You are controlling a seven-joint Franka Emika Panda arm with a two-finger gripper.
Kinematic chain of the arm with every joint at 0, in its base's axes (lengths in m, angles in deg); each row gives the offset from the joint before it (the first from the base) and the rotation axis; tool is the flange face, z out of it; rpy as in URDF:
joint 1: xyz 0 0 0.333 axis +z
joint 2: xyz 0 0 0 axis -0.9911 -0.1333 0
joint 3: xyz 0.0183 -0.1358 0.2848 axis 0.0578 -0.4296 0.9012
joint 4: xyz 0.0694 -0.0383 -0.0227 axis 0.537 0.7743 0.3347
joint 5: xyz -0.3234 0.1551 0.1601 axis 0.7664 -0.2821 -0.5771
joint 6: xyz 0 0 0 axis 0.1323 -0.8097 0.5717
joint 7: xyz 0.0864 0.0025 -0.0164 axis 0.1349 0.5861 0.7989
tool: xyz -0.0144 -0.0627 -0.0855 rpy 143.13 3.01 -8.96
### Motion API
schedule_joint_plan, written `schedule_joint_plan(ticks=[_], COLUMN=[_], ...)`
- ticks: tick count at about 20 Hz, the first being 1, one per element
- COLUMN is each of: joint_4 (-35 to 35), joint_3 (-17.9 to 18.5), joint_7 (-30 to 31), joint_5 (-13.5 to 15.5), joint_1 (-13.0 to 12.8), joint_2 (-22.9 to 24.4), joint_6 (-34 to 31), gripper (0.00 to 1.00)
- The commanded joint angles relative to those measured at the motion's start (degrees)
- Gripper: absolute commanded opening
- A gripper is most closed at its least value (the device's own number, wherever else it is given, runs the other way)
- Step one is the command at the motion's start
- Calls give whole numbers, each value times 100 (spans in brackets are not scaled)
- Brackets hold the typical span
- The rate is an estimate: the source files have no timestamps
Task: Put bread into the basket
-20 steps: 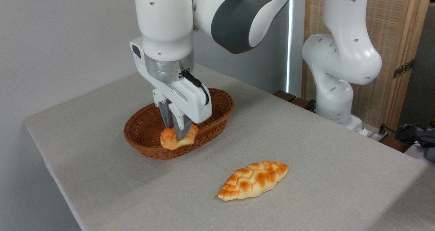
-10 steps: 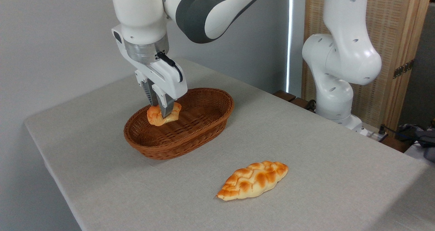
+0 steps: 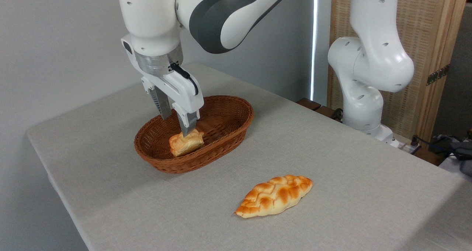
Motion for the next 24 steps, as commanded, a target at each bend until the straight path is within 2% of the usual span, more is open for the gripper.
schedule_joint_plan(ticks=[1, 4, 5, 10, 13, 15, 16, 18, 24], joint_4=[-46, -370, -546, -1083, -1154, -1154, -1154, -1154, -1145], joint_3=[91, 161, 336, 1197, 1330, 1296, 1287, 1287, 1243], joint_7=[-30, -197, -259, -821, -848, -1005, -1145, -1348, -1340], joint_5=[-332, -1044, -1142, -1169, -1186, -1466, -1511, -1521, -1521], joint_1=[-1, 78, 96, 87, 96, 87, 87, 87, 43], joint_2=[84, 93, 93, 251, 313, 330, 339, 339, 321], joint_6=[50, 41, 15, -651, -767, -776, -785, -794, -890], gripper=[100, 100, 100, 100, 100, 100, 100, 100, 100])
